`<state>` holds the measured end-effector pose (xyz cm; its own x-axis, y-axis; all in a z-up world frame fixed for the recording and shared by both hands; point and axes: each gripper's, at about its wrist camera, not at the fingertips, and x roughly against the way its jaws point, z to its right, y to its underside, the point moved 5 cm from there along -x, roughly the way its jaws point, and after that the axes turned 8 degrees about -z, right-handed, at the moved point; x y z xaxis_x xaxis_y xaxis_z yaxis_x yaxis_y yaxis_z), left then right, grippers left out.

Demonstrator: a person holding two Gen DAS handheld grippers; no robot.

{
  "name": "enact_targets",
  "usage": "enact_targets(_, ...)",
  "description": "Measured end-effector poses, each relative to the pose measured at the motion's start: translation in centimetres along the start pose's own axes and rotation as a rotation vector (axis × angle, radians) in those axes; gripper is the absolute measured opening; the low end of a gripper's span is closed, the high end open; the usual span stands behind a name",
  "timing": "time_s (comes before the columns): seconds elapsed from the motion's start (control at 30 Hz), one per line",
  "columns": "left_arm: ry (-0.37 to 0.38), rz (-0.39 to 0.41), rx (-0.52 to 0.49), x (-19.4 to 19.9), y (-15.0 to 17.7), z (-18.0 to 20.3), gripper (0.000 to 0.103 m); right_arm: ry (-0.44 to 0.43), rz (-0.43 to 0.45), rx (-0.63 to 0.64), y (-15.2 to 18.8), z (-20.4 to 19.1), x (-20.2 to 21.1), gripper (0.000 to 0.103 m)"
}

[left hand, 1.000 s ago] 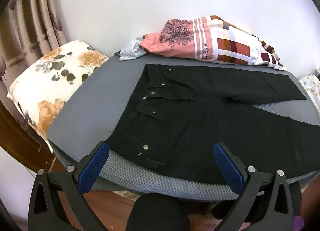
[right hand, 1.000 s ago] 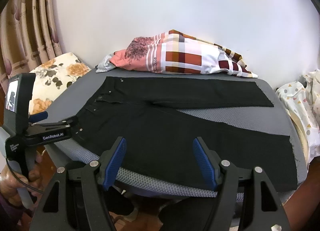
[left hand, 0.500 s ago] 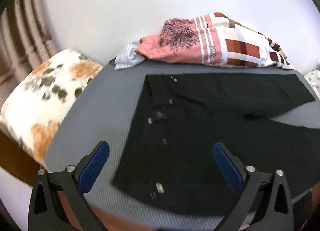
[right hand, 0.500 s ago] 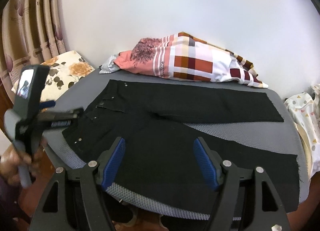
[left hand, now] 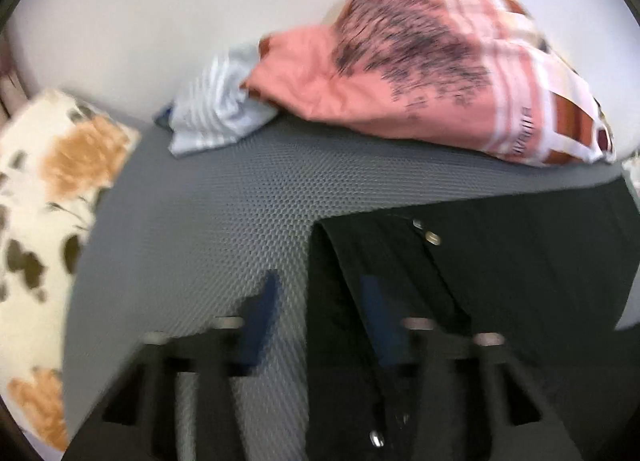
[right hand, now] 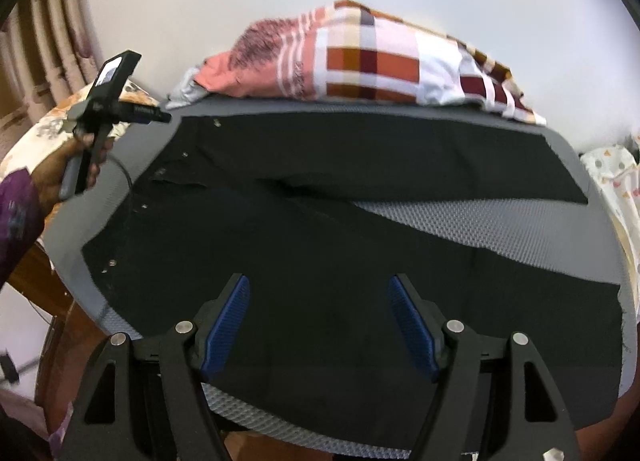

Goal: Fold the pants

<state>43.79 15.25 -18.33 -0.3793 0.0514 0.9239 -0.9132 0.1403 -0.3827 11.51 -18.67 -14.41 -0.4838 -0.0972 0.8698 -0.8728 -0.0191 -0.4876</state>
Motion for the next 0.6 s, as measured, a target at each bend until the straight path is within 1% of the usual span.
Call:
enact_targets(0.03,0.005,-0.024,0.007,-1.1,-0.5,-0.5,0.018,-0.001,-0.009,-0.005,0.0,0.2,-0.4,0.070)
enact_targets(0.1,-0.014,-0.041,0.004,-3.0,-1.5,-1.3,0.018,0.001,-0.018,-0.009,-0.1,0.4,-1.0,0.070)
enact_targets(0.13,-0.002,-0.043,-0.002,-3.6,-1.9,-1.4,0.018,0.003,-0.023,-0.008,-0.2,0.5,-1.3,0.070)
enact_targets(0.17,0.045,-0.036,-0.003,-4.1,-2.4,-1.4,0.018,0.005,-0.028,-0.009,-0.2,0.5,-1.6,0.070)
enact_targets(0.2,0.073,-0.038,-0.001,-4.6,-2.8,-1.3,0.018,0.007,-0.035,-0.010,-0.2,0.5,-1.9,0.070)
enact_targets(0.27,0.086,-0.052,-0.016,-5.5,-3.2,-1.2,0.018,0.007,-0.053,-0.015,-0.2,0.6,-2.7,0.070)
enact_targets(0.33,0.098,-0.065,-0.051,-6.4,-3.5,-1.2,0.018,0.005,-0.069,-0.019,-0.3,0.5,-3.4,0.070)
enact_targets(0.37,0.126,-0.058,-0.050,-6.4,-3.6,-1.3,0.017,0.003,-0.072,-0.019,-0.3,0.4,-3.6,0.070)
enact_targets(0.4,0.173,-0.072,-0.024,-6.5,-3.7,-1.7,0.016,0.000,-0.077,-0.019,-0.3,0.3,-3.9,0.070)
enact_targets(0.43,0.254,-0.092,0.046,-6.8,-3.7,-2.6,0.015,-0.001,-0.079,-0.018,-0.3,0.1,-4.0,0.070)
enact_targets(0.47,0.303,-0.105,0.090,-7.0,-3.7,-3.1,0.015,-0.002,-0.081,-0.018,-0.3,0.0,-4.1,0.070)
enact_targets(0.5,0.378,-0.113,0.157,-7.1,-3.5,-3.9,0.015,-0.004,-0.081,-0.016,-0.4,-0.1,-4.2,0.070)
enact_targets(0.53,0.426,-0.093,0.187,-6.8,-3.5,-4.5,0.016,-0.006,-0.082,-0.014,-0.4,-0.3,-4.3,0.070)
enact_targets(0.57,0.466,-0.048,0.190,-6.1,-3.4,-4.9,0.016,-0.006,-0.082,-0.012,-0.4,-0.4,-4.3,0.070)
enact_targets(0.6,0.477,-0.019,0.172,-5.7,-3.3,-5.1,0.019,-0.006,-0.084,-0.008,-0.3,-0.4,-4.3,0.070)
